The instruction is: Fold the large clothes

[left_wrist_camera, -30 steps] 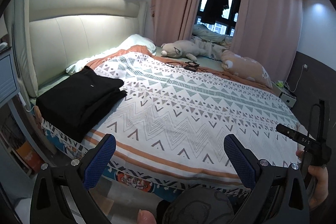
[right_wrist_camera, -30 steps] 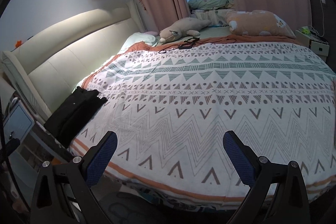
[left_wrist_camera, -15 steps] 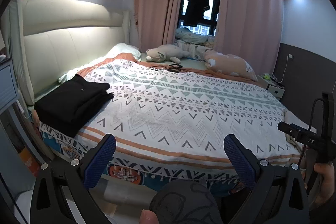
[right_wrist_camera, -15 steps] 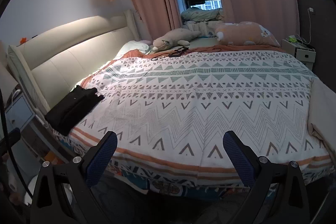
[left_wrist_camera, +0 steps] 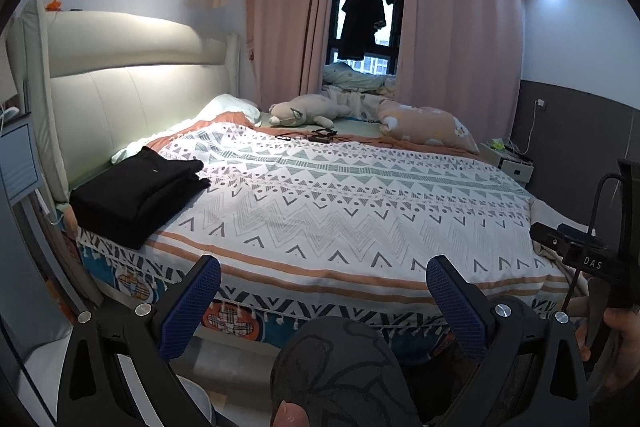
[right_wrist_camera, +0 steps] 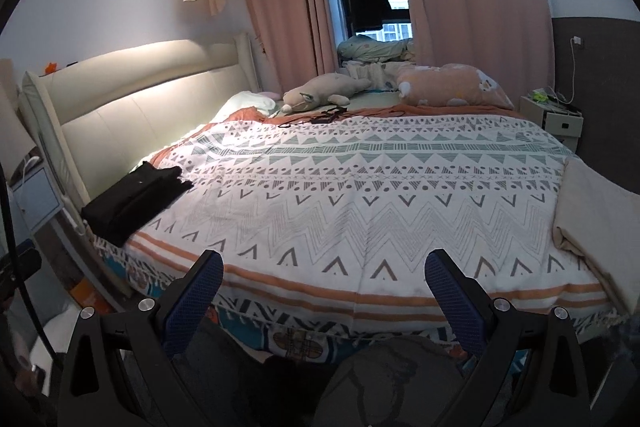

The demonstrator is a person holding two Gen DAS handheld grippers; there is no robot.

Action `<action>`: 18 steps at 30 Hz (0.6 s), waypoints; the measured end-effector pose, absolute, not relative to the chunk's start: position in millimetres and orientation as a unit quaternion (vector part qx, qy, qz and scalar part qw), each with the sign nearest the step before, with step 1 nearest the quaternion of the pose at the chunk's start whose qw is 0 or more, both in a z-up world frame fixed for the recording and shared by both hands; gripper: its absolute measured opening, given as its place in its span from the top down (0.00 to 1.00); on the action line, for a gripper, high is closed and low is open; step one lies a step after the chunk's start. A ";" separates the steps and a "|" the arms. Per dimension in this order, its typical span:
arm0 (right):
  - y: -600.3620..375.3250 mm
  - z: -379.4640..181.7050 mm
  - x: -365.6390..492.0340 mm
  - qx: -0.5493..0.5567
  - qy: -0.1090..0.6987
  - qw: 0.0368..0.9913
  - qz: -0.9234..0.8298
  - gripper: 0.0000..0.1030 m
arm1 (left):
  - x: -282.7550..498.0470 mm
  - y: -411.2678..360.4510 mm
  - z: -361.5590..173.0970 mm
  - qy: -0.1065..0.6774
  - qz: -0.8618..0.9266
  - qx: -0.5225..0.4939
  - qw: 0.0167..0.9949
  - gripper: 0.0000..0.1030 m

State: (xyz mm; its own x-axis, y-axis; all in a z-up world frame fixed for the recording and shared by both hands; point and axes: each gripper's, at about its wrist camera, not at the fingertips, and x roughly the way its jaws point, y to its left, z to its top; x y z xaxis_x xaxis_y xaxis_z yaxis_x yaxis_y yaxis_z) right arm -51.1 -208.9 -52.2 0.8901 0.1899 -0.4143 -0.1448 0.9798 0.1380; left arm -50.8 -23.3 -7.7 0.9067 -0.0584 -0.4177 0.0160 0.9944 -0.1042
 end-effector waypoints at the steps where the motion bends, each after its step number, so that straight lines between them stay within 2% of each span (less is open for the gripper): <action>1: -209.9 -53.7 -54.4 0.049 0.216 0.971 0.085 0.02 | -53.4 -24.8 -9.3 0.214 -0.021 -0.048 0.975 0.00; 18: -210.1 -68.7 -67.1 0.048 0.222 0.969 0.097 0.02 | -57.1 -19.5 -15.2 0.216 -0.017 -0.060 0.974 0.00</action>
State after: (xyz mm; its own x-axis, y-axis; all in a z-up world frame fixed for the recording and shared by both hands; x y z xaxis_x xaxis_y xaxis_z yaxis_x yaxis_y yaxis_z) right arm -67.1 -210.1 -68.7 0.8828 0.2084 -0.4210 -0.1660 0.9768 0.1355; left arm -57.1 -19.5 -15.2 0.9062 -0.0580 -0.4188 0.0065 0.9923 -0.1234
